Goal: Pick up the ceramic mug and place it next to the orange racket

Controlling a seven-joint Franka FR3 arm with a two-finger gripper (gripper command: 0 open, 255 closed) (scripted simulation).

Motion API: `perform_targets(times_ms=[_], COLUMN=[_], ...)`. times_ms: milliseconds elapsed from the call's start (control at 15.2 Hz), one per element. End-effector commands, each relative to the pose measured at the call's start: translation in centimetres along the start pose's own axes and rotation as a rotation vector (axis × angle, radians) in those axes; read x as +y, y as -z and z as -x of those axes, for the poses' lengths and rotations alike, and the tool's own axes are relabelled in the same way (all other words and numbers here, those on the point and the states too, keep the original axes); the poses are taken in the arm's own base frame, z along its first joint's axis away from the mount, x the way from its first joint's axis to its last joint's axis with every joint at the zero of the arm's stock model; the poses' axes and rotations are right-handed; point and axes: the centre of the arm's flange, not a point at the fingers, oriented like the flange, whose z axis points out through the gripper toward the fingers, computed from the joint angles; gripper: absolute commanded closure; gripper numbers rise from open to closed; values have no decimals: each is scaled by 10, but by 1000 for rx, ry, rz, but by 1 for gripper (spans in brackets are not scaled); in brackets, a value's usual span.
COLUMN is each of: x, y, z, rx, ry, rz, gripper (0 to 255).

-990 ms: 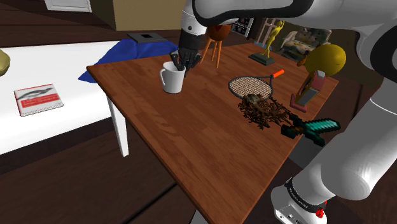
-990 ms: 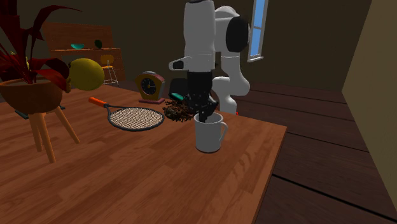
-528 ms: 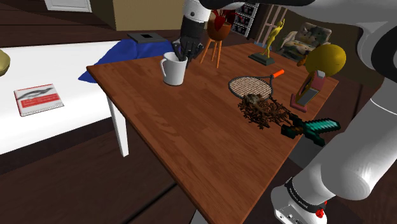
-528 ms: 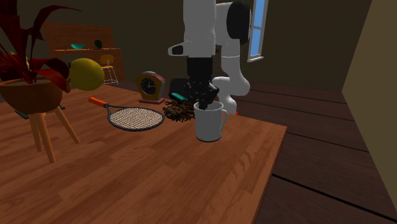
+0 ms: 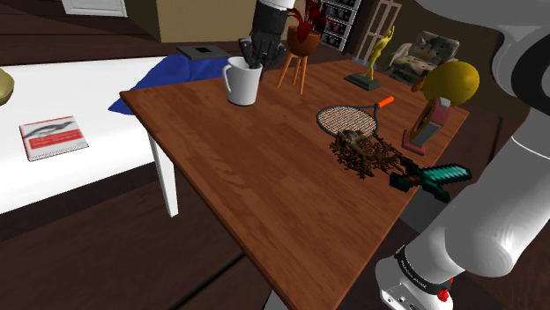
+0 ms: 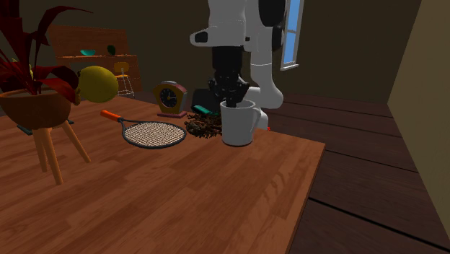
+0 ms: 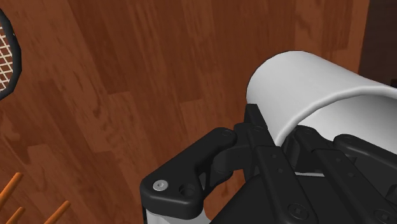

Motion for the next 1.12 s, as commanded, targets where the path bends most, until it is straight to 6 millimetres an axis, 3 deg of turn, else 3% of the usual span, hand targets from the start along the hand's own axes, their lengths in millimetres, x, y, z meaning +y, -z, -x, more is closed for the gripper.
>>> perform_targets(times_ms=[0,1056], x=[13,223], y=[5,21], z=[-1,8], rx=[0,0], ry=[0,0], rz=[0,0], gripper=[255,255])
